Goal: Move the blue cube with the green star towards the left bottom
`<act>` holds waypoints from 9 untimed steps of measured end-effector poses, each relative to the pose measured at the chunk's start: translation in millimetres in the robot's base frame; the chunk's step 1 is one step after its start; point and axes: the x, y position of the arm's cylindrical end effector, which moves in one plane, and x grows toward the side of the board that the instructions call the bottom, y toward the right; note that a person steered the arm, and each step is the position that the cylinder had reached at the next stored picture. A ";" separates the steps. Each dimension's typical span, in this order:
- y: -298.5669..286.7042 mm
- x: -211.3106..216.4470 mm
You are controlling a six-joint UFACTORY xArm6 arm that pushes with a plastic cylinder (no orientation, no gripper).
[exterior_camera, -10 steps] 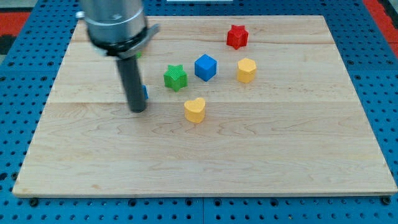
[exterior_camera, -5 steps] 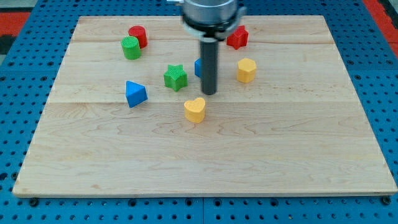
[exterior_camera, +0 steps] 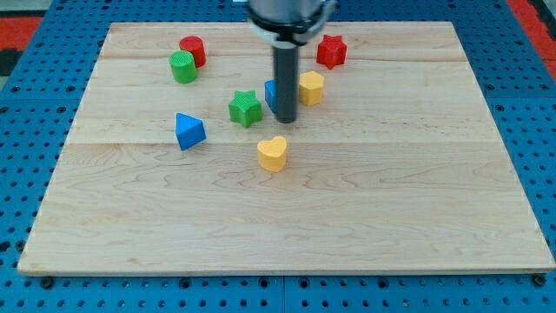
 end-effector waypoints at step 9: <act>-153.2 117.0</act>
